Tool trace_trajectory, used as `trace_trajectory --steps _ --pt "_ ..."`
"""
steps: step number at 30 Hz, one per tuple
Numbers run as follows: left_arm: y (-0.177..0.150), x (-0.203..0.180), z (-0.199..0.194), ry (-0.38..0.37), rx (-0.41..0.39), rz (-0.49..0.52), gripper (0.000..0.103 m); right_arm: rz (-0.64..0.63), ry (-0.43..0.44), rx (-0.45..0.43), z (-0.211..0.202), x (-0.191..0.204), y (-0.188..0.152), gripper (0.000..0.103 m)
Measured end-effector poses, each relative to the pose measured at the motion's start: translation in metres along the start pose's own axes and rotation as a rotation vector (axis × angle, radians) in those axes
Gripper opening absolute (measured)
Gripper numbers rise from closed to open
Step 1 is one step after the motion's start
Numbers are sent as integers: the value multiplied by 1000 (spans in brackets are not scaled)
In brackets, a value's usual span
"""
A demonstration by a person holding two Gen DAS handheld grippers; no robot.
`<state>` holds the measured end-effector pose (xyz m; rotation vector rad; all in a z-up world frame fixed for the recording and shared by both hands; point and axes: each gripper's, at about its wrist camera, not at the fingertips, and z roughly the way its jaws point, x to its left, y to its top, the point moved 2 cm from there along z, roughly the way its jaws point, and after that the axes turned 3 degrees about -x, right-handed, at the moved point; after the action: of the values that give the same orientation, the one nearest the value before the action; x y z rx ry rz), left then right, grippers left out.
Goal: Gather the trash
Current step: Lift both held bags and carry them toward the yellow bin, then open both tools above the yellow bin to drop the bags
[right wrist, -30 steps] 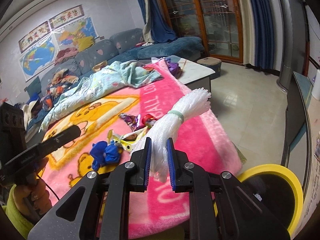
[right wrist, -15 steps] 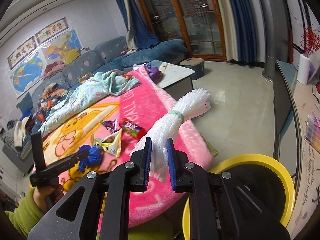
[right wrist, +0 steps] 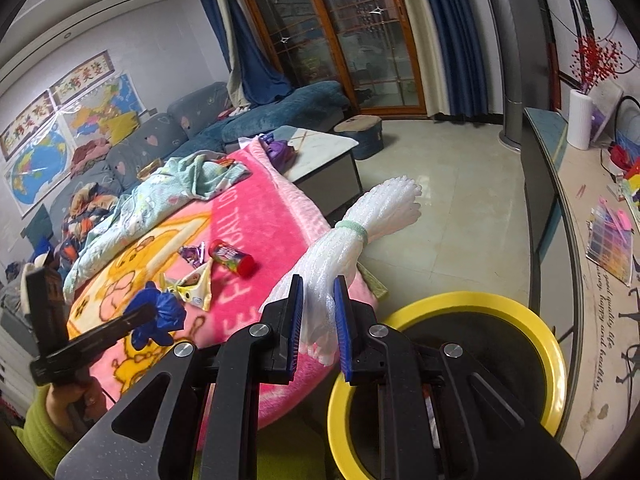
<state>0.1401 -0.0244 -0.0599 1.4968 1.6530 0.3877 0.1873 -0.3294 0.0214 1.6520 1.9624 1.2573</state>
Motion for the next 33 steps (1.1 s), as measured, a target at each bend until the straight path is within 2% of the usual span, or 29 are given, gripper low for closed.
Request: trace_trajectory --steps 17,22,33 --pt "-20 -97 19 -169 42 180 12 5 -55 46 -13 -38 -22 15" --pt "-29 -122 30 -218 79 230 12 26 -77 68 -16 -56 -30 16" --pt "-48 -159 60 -277 160 325 12 108 -130 149 -14 -102 -51 17"
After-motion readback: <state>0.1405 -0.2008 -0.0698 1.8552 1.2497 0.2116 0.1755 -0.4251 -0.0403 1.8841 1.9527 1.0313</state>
